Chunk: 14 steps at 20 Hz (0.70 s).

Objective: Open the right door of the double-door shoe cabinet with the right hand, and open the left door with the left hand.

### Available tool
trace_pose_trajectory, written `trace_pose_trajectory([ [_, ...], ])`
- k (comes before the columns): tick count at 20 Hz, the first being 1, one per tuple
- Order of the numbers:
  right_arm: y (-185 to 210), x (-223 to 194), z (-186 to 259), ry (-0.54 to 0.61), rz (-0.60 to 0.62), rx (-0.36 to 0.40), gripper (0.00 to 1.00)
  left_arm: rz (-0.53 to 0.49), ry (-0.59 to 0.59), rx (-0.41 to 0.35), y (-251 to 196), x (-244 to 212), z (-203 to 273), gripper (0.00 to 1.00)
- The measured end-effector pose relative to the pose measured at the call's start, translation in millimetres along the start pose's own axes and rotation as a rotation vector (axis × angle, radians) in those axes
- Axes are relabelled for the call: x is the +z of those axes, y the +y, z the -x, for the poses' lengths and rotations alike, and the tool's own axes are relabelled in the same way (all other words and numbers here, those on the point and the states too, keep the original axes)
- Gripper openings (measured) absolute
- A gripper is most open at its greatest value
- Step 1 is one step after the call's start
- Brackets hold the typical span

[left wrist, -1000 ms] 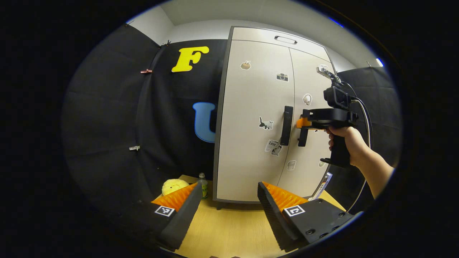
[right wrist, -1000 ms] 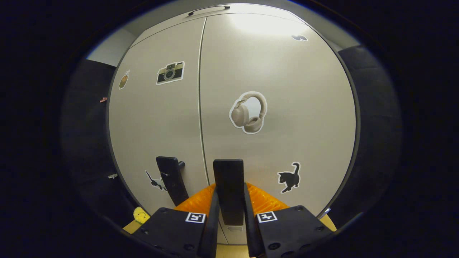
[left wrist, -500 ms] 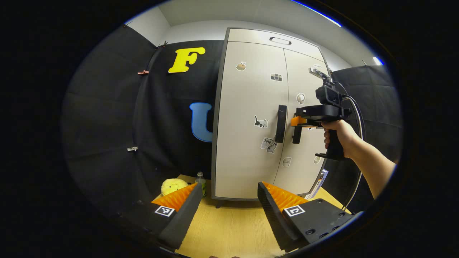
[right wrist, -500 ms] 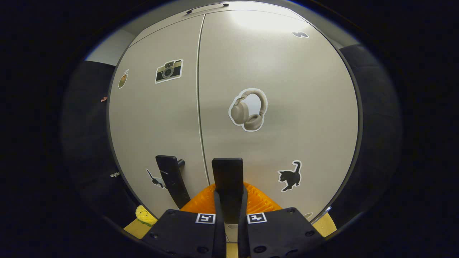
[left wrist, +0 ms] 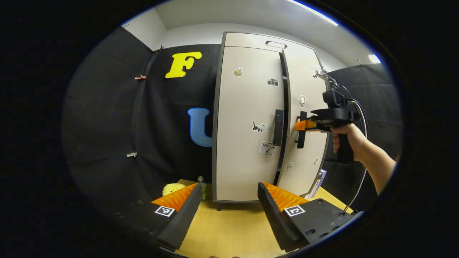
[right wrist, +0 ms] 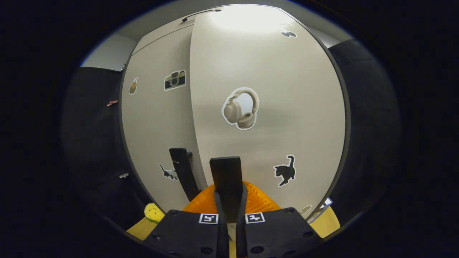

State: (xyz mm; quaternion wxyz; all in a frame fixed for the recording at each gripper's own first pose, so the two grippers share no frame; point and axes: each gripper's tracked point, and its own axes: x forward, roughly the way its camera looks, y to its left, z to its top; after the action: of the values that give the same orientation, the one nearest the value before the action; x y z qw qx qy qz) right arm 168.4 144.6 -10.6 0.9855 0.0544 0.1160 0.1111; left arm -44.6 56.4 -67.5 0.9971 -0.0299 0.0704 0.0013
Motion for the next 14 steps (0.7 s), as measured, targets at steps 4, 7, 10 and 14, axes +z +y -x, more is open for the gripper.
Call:
trace_pose_trajectory([
  [4, -11, -2, 29, -0.015, 0.008, -0.040, 0.12, 0.014, 0.005, -0.050, -4, 2, 1, 0.95],
  [7, -20, 0, 44, -0.032, 0.005, -0.055, 0.12, 0.008, 0.002, -0.086, -10, 4, 2, 0.95],
  [10, -28, 0, 56, -0.030, 0.016, -0.043, 0.12, -0.007, -0.007, -0.051, -8, 7, 2, 0.95],
  [14, -41, 2, 72, -0.026, 0.018, -0.003, 0.12, 0.008, -0.011, -0.011, -23, 11, 7, 0.96],
])
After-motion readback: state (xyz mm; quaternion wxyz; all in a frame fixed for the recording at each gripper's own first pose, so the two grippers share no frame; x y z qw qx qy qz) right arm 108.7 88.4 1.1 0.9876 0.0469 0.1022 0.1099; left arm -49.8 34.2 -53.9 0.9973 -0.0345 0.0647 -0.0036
